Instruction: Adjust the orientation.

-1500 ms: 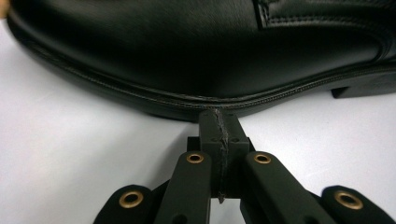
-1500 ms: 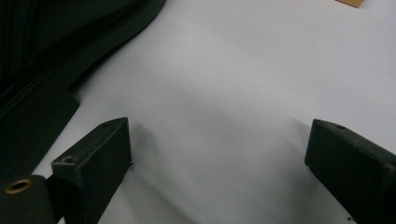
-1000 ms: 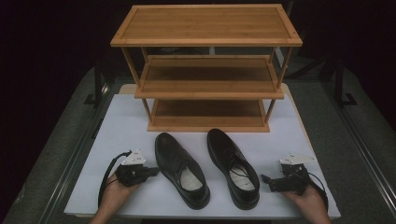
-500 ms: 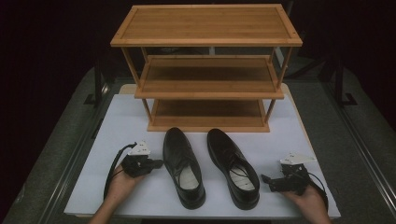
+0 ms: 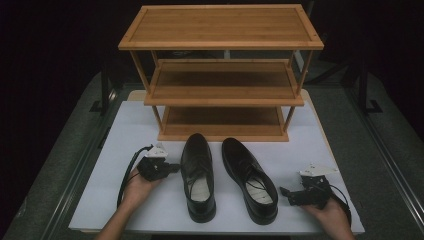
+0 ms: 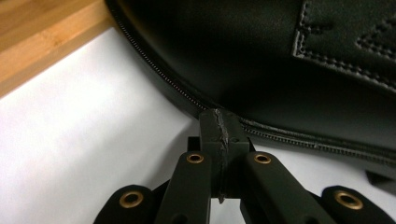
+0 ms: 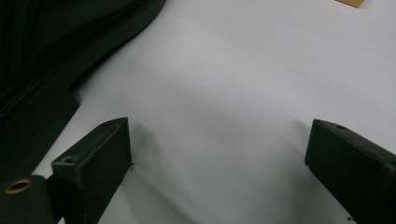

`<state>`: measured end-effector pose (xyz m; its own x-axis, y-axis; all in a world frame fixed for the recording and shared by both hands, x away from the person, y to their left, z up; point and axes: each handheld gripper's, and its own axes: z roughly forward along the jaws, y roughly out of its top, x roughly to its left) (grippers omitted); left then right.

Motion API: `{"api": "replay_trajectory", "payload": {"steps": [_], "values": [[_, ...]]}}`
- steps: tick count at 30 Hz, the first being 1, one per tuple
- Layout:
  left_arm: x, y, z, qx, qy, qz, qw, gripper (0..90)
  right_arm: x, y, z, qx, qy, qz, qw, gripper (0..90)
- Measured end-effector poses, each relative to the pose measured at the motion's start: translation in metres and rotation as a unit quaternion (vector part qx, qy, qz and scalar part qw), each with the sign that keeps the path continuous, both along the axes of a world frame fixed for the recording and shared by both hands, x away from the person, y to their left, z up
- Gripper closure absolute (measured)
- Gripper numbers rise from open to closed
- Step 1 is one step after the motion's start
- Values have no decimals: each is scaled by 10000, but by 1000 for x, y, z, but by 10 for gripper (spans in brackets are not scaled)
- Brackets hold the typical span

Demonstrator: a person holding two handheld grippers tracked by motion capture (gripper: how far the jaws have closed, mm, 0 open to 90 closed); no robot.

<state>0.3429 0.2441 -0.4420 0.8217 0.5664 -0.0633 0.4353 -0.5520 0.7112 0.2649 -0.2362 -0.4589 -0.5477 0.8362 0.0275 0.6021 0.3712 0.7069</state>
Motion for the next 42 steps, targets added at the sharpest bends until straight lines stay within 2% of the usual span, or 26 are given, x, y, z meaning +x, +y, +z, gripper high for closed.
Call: {"api": "replay_trajectory", "payload": {"steps": [2,6,14,16,17,19,22,30,31,32,33,34,35,36,37,38,40,42], "values": [[5,-2,-2,-129,29,25,9999,900,0,0,0,6,-6,-2,10000,65],[7,-1,-3,-216,80,33,9997,900,0,0,0,10,-7,-3,10000,65],[10,-3,-5,-280,61,46,9996,900,0,0,0,4,-8,1,10000,65],[13,-7,-3,-222,67,33,9997,900,0,0,0,2,-7,1,10000,66],[15,-10,-1,-154,7,20,9999,900,0,0,0,-1,-7,0,10000,66],[17,-14,0,-149,-59,27,9999,900,0,0,0,1,-9,0,10000,66],[17,-13,-1,-196,-4,29,9998,900,0,0,0,10,-8,-3,10000,66],[14,-5,4,-112,-68,97,9999,900,0,0,0,5,-10,-1,10000,65],[13,-2,6,-114,-79,151,9998,870,0,0,0,4,-9,0,10000,65],[11,3,9,-111,-41,185,9998,768,0,0,0,-1,-3,3,10000,65],[11,3,9,-111,-41,185,9998,721,0,0,0,-5,-5,5,10000,65],[9,5,10,-94,-30,209,9997,721,0,0,0,-5,-5,5,10000,65],[5,10,11,-46,-35,302,9995,604,0,0,0,-2,-12,6,10000,65],[5,10,11,-46,-35,302,9995,551,0,0,0,-2,-12,6,10000,65],[3,12,10,-44,-2,327,9995,551,0,0,0,-5,-10,4,10000,65],[-1,16,9,45,57,345,9994,462,0,0,0,-1,1,-4,10000,65],[-6,20,8,163,121,393,9990,387,0,0,0,-1,3,-4,10000,65],[-12,24,7,258,101,459,9986,319,0,0,0,0,1,-4,10000,65]]}}
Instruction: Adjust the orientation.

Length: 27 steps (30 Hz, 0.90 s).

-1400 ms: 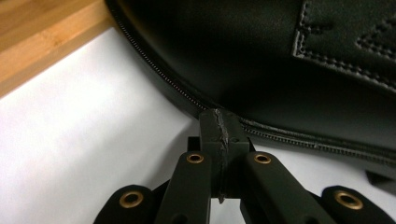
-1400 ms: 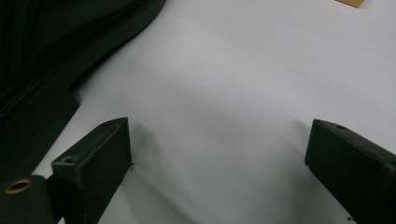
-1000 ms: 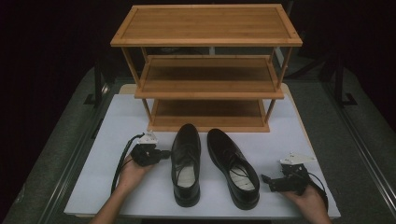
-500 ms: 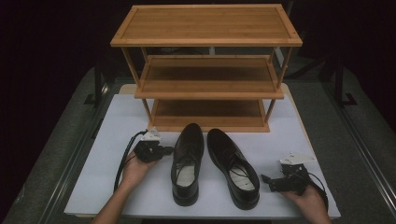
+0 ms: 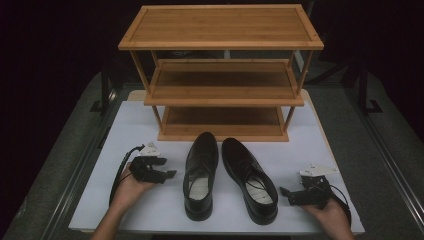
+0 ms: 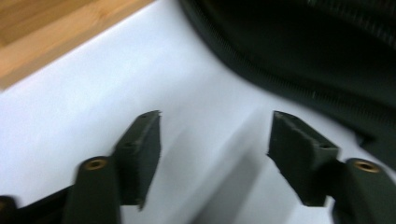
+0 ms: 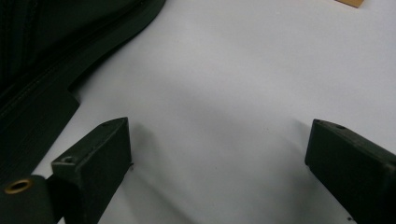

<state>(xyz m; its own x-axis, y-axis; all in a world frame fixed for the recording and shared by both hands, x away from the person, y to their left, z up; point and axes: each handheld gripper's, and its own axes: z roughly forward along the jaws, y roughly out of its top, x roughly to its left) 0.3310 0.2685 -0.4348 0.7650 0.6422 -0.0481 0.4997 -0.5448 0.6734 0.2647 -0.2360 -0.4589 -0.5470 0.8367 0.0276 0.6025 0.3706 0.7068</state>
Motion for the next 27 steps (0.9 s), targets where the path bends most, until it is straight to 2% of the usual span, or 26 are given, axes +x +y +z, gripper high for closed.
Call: {"api": "replay_trajectory", "payload": {"steps": [2,7,10,11,14,16,20,22,27], "values": [[-5,4,-1,87,-27,90,9999,246,0,0,0,2,-2,0,10000,65],[-19,13,-4,182,-49,226,9996,155,0,0,0,-2,1,2,10000,65],[-24,17,-5,196,-10,219,9996,113,0,0,0,-1,1,1,10000,65],[-30,19,-6,278,-17,204,9994,88,0,0,0,-2,0,2,10000,65],[-34,21,-8,301,-57,219,9993,87,0,0,0,-3,2,1,10000,65],[-42,27,-11,321,-38,238,9992,11,0,0,0,-4,2,4,10000,65],[-48,33,-13,255,-131,272,9992,0,0,0,0,-5,0,4,10000,65],[-51,39,-16,139,-262,285,9992,0,0,0,0,-4,2,4,10000,65],[-52,38,-17,155,-278,291,9991,0,0,0,0,-2,9,-2,10000,65]]}}
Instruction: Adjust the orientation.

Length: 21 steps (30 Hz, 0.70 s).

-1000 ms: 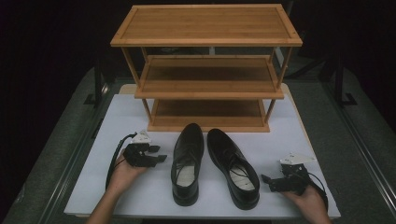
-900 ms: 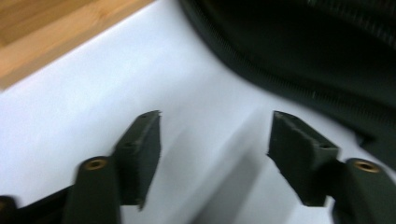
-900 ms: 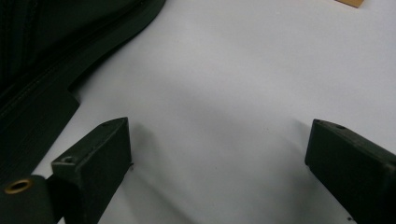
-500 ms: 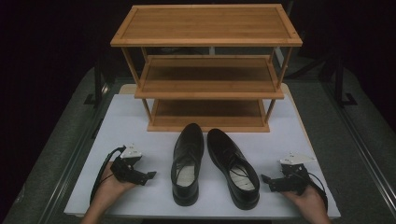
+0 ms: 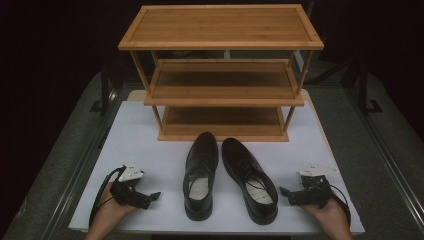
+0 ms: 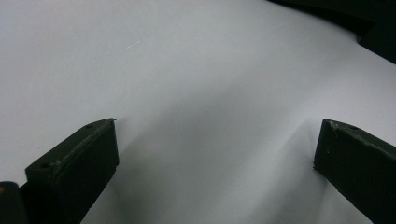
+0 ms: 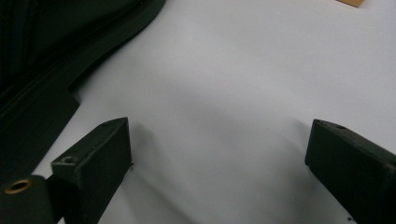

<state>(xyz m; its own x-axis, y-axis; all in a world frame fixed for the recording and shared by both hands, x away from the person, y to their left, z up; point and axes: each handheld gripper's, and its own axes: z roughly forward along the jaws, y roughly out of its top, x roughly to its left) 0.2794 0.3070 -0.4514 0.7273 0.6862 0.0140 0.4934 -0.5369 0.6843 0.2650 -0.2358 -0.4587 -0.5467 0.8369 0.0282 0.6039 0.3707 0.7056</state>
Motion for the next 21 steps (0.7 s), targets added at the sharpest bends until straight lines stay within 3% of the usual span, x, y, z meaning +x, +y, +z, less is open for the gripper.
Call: {"api": "replay_trajectory", "payload": {"steps": [11,16,18,21], "values": [[0,0,0,-4,7,-1,10000,0,-1,-3,4,-17,64,-50,10000,71],[0,0,0,-6,13,0,10000,0,-3,-10,15,222,-16,-119,9997,75],[0,0,0,-10,14,-1,10000,0,-4,-10,20,313,-18,-119,9994,121],[0,0,0,-10,13,0,10000,0,-4,-9,26,343,-21,-65,9994,127]]}}
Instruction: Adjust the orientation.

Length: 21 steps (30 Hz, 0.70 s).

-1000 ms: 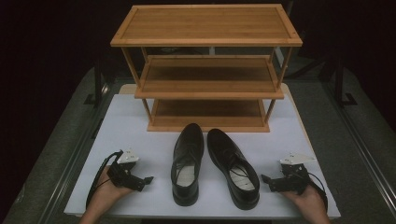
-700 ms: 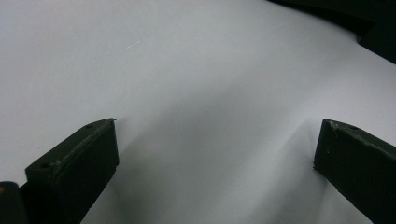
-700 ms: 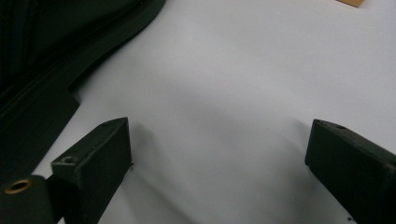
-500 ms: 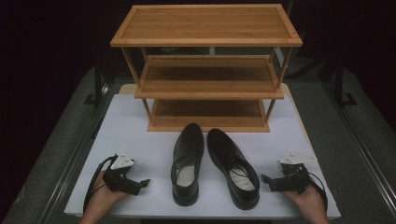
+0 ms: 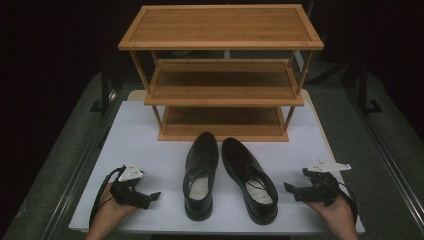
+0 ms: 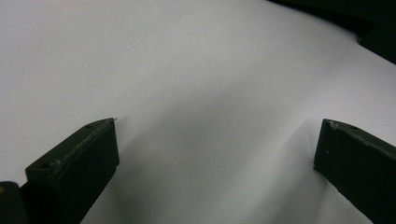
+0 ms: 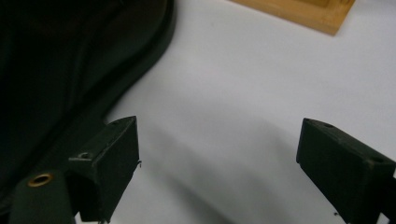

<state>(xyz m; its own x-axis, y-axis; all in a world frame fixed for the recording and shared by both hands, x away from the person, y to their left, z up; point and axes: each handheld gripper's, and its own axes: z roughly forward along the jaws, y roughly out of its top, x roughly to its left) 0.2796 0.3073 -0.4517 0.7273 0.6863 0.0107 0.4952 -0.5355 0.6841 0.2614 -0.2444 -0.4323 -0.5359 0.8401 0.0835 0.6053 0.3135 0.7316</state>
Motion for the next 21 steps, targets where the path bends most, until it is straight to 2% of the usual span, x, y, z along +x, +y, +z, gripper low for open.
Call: {"api": "replay_trajectory", "payload": {"steps": [1,2,3,5,6,8,9,10,12,13,14,15,16,21], "values": [[0,0,0,3,-1,2,10000,0,0,2,7,43,-35,55,10000,142],[0,0,0,3,-1,2,10000,0,0,2,7,43,-35,55,10000,142],[0,0,0,1,0,4,10000,0,1,5,16,173,-63,133,9997,153],[0,0,0,0,-1,5,10000,0,1,7,25,316,-117,242,9991,204],[0,0,0,4,0,2,10000,0,1,7,25,316,-117,242,9991,204],[0,0,0,1,-2,2,10000,0,3,12,34,496,-187,383,9979,240],[0,0,0,4,-6,-5,10000,0,6,19,42,562,-209,552,9967,281],[0,0,0,4,-6,-5,10000,0,6,19,42,562,-209,552,9967,281],[0,0,0,-6,-5,0,10000,0,9,26,47,589,-222,724,9954,321],[0,0,0,-11,-6,4,10000,0,13,33,50,676,-219,914,9933,362],[0,0,0,-14,-6,6,10000,0,13,33,50,676,-219,914,9933,362],[0,0,0,-15,-7,8,10000,0,15,39,52,755,-178,1053,9914,402],[0,0,0,-15,-7,8,10000,0,15,39,52,755,-178,1053,9914,402],[0,0,0,-14,-6,8,10000,0,16,53,57,788,-123,1372,9873,439]]}}
